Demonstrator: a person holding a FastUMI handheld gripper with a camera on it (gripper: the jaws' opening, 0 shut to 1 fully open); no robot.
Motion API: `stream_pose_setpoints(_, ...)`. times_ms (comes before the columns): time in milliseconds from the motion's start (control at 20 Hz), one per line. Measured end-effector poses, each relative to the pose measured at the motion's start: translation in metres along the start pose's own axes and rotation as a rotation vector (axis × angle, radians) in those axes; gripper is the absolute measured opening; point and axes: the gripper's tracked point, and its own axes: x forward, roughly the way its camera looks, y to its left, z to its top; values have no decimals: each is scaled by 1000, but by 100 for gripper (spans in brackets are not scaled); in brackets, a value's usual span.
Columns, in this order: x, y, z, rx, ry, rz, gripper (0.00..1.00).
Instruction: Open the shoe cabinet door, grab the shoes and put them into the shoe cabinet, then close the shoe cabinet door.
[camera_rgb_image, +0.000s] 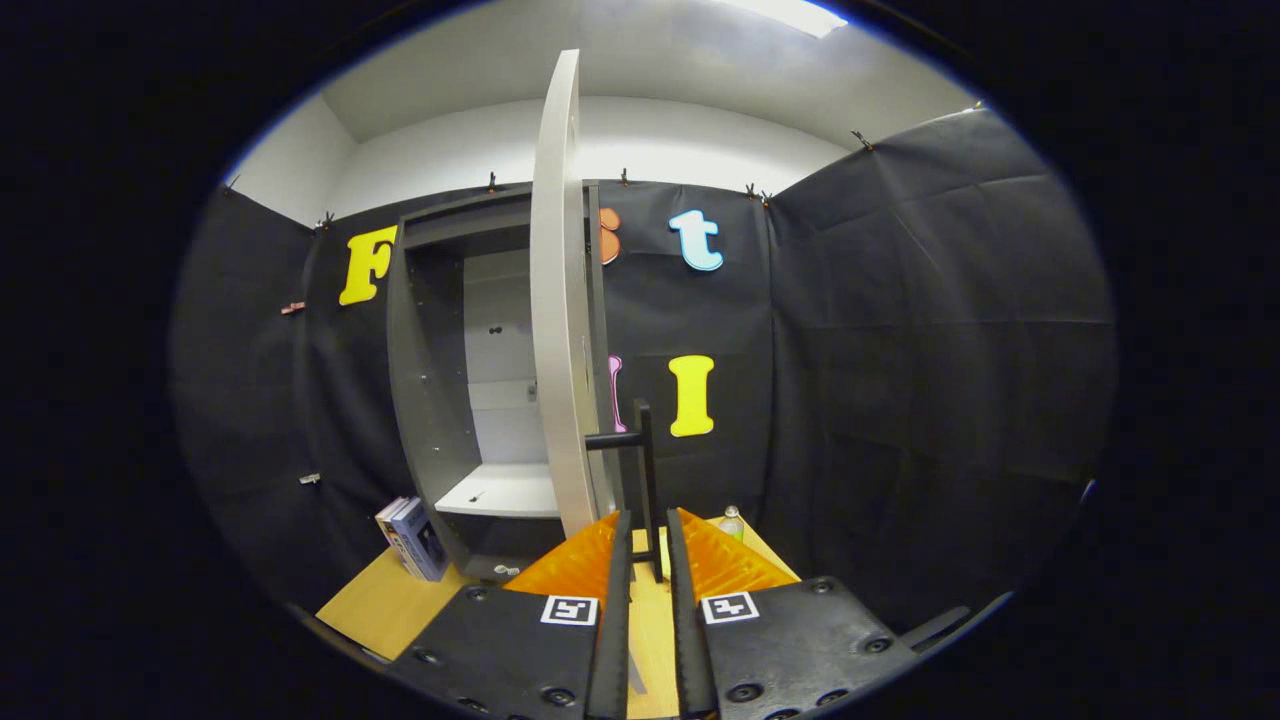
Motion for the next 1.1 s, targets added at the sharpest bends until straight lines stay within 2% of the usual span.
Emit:
stream_pose_setpoints(100,-19,10,-7,-5,25,11,38)
stream_pose_setpoints(200,-28,29,-22,-5,72,47,60)
stream_pose_setpoints(300,-37,61,-43,13,134,116,74)
stream_pose_setpoints(450,-33,108,-86,6,206,170,97)
stream_pose_setpoints(800,5,186,-251,39,490,265,99)
stream_pose_setpoints(1100,41,213,-376,2,663,266,99)
